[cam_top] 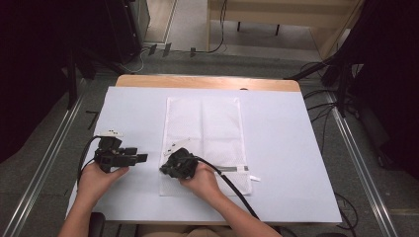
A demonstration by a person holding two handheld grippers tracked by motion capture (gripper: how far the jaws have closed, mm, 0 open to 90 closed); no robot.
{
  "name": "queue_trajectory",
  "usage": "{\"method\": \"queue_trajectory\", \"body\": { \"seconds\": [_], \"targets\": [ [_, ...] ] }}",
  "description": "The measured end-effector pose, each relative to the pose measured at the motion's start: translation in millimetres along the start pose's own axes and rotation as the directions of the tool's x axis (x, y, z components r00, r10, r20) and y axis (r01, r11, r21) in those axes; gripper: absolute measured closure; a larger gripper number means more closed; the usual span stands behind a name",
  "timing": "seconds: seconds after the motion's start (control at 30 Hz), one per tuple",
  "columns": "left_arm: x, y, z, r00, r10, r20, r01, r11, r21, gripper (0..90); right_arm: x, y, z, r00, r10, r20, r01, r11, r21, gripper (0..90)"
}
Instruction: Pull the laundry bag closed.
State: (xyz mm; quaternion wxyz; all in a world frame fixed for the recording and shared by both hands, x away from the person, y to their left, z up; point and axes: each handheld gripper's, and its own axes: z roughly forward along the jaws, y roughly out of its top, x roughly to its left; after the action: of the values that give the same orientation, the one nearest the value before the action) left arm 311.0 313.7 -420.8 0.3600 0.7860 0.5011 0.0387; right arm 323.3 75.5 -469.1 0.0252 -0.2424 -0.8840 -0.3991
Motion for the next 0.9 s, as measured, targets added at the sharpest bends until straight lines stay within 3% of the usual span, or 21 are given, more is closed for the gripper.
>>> {"method": "queue_trajectory", "body": {
  "seconds": [0.33,0.6,0.9],
  "targets": [
    [-10.9,-3.4,1.9,0.9938,0.082,0.075,-0.084,0.9962,0.024,43.7,-4.3,8.5,-12.3,0.9997,0.001,-0.023,-0.002,1.000,-0.018,87.7],
    [-16.7,-4.7,10.3,0.9887,0.089,0.121,-0.096,0.9939,0.054,44.5,-5.9,14.5,-18.1,0.9995,0.004,-0.031,-0.005,1.000,-0.028,87.7],
    [-24.9,-2.8,26.4,0.9780,0.127,0.166,-0.145,0.9837,0.106,45.5,-7.3,22.8,-24.9,0.9994,-0.002,-0.033,0.000,0.999,-0.046,87.8]
  ]
}}
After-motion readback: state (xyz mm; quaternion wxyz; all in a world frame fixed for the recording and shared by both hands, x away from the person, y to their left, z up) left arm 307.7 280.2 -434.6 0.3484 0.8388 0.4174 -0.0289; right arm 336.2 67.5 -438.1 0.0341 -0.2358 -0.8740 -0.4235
